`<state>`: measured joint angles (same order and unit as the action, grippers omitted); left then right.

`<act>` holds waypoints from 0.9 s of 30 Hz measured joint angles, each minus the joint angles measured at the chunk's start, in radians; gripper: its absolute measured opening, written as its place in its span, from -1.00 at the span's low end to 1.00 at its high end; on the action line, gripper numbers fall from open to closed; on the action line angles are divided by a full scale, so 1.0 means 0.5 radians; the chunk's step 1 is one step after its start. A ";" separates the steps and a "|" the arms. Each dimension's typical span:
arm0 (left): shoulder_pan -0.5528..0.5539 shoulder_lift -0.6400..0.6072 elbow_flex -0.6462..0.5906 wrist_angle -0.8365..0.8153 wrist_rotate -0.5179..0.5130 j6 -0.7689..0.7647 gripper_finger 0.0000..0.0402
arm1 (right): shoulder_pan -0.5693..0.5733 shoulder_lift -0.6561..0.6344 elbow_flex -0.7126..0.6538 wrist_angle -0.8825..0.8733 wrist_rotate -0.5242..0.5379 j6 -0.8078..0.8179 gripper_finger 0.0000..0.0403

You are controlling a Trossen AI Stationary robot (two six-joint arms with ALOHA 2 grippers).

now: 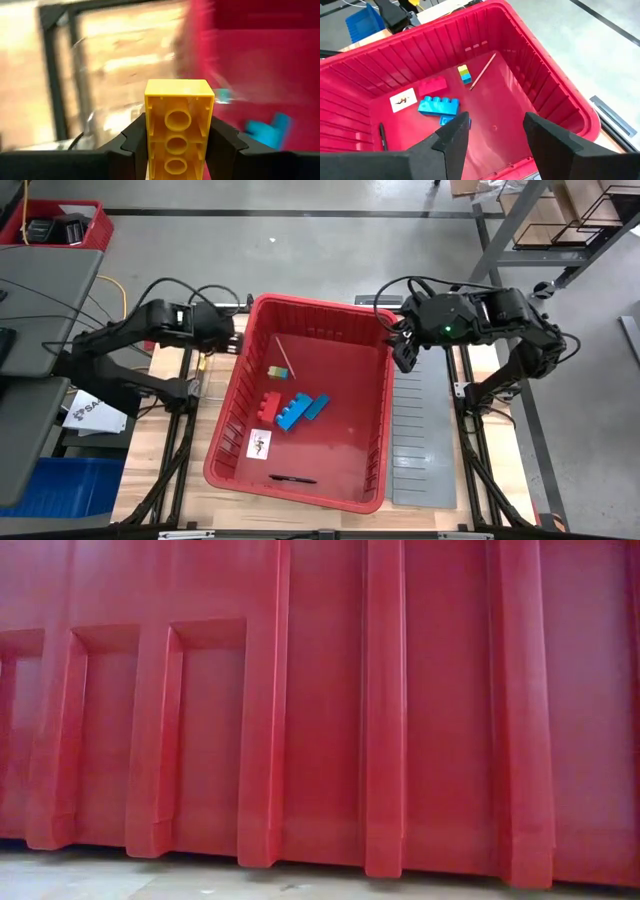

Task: Sort blocks
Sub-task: Remove the yellow block from the bin, then remove the blue block from the bin

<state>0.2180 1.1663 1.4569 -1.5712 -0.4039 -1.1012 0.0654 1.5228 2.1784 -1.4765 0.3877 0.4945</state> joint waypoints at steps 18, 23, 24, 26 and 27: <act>0.337 -0.286 -1.010 0.327 0.450 -0.162 0.50 | -0.043 0.036 0.000 0.012 -0.026 0.006 -0.08; 0.401 -0.288 -0.967 0.317 0.482 -0.044 0.86 | -0.042 0.036 0.000 0.012 -0.027 0.006 -0.08; 0.407 -0.288 -0.949 0.326 0.497 -0.041 0.88 | -0.042 0.036 0.000 0.012 -0.026 0.006 -0.08; 0.417 -0.288 -0.882 0.363 0.508 -0.025 0.90 | -0.042 0.036 0.000 0.011 -0.026 0.006 -0.08; 0.416 -0.297 -0.818 0.406 0.509 0.010 0.90 | -0.042 0.036 0.000 0.011 -0.026 0.006 -0.08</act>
<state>0.4260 1.0181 1.0479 -1.3683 -0.1492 -1.0960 0.0443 1.5410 2.1784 -1.4709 0.3744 0.4974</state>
